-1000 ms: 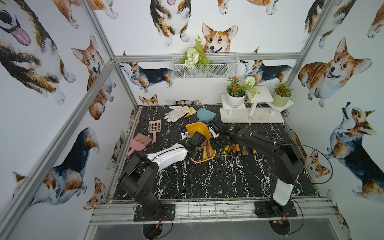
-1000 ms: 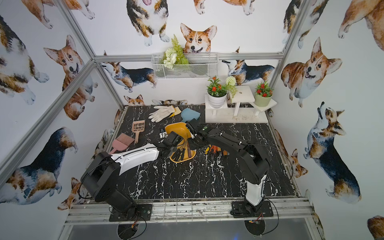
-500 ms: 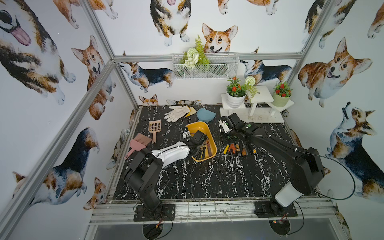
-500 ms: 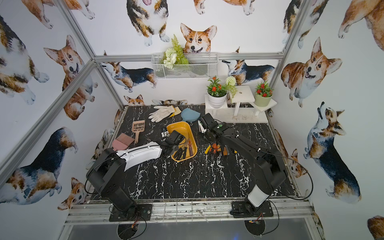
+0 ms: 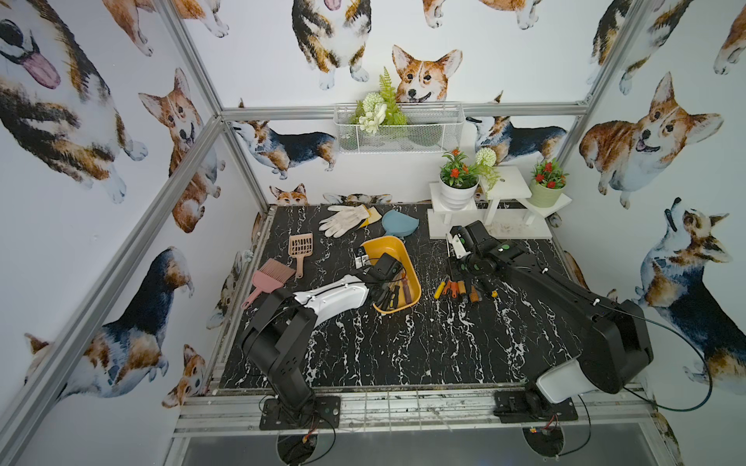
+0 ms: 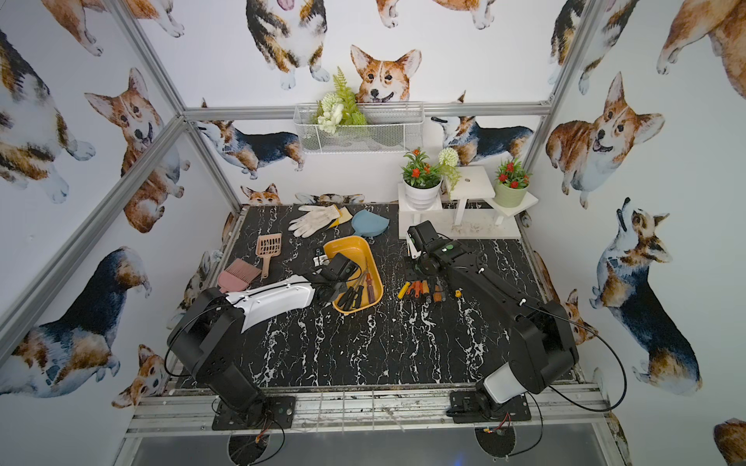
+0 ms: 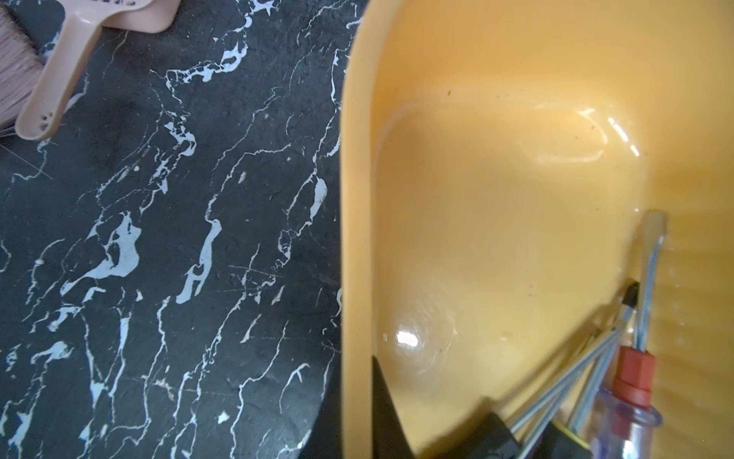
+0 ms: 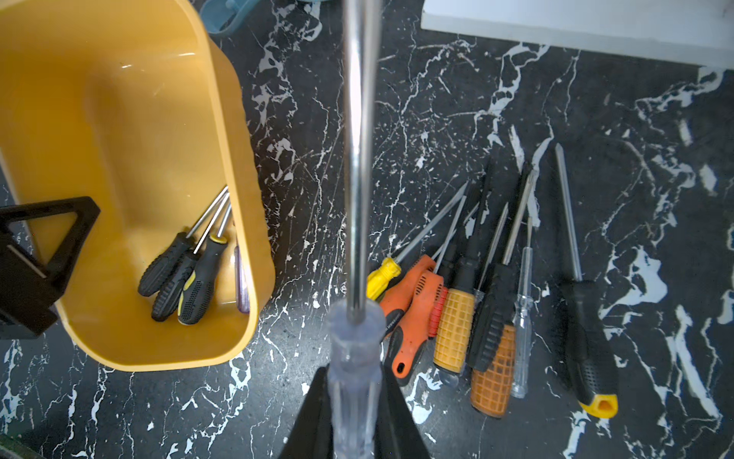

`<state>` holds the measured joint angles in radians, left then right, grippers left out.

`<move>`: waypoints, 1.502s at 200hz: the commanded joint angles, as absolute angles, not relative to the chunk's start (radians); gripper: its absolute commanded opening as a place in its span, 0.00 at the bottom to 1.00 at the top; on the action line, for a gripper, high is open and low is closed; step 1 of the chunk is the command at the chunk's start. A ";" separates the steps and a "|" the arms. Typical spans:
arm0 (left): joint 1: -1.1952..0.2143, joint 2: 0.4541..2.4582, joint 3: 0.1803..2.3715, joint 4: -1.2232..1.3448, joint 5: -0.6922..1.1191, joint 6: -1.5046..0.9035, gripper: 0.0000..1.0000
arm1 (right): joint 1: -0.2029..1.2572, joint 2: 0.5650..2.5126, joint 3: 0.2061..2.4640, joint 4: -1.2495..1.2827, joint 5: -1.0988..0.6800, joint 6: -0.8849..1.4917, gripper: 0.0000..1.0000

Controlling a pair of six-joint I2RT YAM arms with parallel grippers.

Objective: Take out the screwdriver from the storage box
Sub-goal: Place the screwdriver at the center of the board.

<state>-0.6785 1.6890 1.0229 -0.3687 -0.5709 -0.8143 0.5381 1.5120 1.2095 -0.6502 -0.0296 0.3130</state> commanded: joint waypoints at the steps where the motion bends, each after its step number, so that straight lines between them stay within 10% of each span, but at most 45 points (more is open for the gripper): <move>1: -0.677 1.680 1.025 -0.367 -0.585 -0.797 0.00 | 0.498 1.535 1.203 -0.695 -0.019 0.295 0.00; 118: -0.676 1.667 1.011 -0.388 -0.603 -0.794 0.00 | 0.373 1.712 1.224 -0.801 -0.077 0.238 0.00; 170: -0.676 1.618 1.005 -0.385 -0.611 -0.794 0.00 | 0.373 1.740 1.237 -0.791 -0.065 0.239 0.28; 300: -0.677 1.578 0.973 -0.359 -0.599 -0.780 0.00 | 0.375 1.669 1.259 -0.807 -0.077 0.268 0.42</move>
